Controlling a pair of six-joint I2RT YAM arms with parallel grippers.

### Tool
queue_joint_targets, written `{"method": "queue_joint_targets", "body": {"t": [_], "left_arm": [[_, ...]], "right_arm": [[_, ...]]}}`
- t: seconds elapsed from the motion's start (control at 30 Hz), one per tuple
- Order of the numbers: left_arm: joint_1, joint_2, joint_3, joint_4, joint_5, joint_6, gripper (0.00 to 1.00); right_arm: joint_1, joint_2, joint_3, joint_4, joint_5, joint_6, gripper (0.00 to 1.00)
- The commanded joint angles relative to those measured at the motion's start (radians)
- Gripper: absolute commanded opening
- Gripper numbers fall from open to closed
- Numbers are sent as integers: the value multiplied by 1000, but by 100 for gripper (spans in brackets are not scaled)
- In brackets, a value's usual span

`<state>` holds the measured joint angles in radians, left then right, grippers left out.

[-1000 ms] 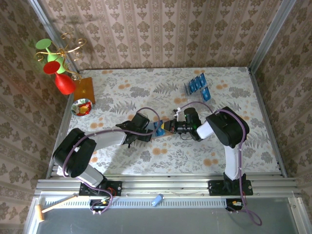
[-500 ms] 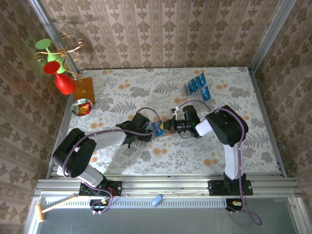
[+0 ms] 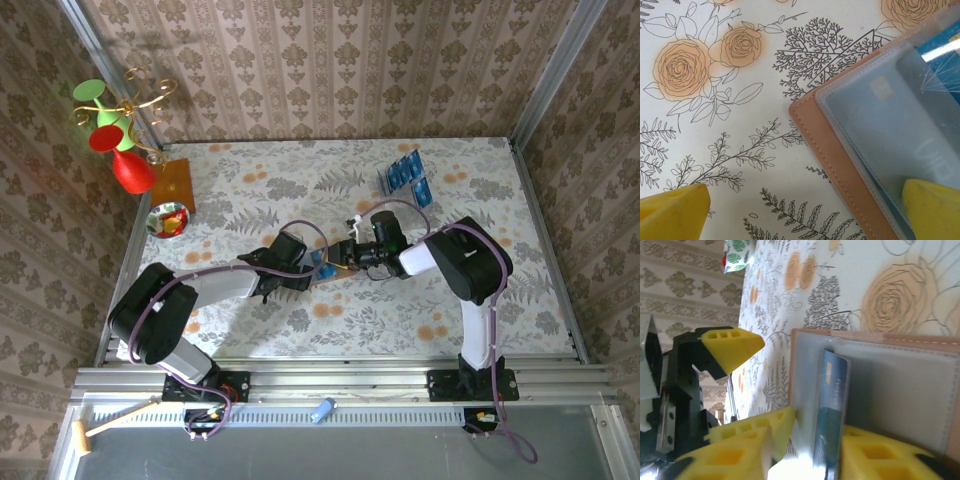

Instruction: Put the credit cards into the card holder

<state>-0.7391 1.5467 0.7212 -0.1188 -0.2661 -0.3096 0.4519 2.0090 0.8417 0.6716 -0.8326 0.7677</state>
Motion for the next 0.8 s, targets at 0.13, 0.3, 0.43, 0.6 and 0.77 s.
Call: {"method": "queue_joint_targets", "body": {"t": [0.13, 0.3, 0.43, 0.6, 0.77], "left_arm": [[-6, -14, -15, -23, 1, 7, 100], [-6, -16, -20, -18, 2, 9, 100], [-5, -22, -23, -12, 3, 9, 100], [-5, -27, -25, -7, 4, 13, 100], [-1, -48, -11, -8, 12, 11, 100]], "right_arm": [[-5, -44, 23, -310, 145, -99, 65], [-5, -77, 56, -376, 178, -118, 71], [-5, -103, 72, -403, 190, -120, 72], [-5, -165, 91, -460, 214, -134, 73], [-5, -211, 102, -525, 256, -150, 73]]}}
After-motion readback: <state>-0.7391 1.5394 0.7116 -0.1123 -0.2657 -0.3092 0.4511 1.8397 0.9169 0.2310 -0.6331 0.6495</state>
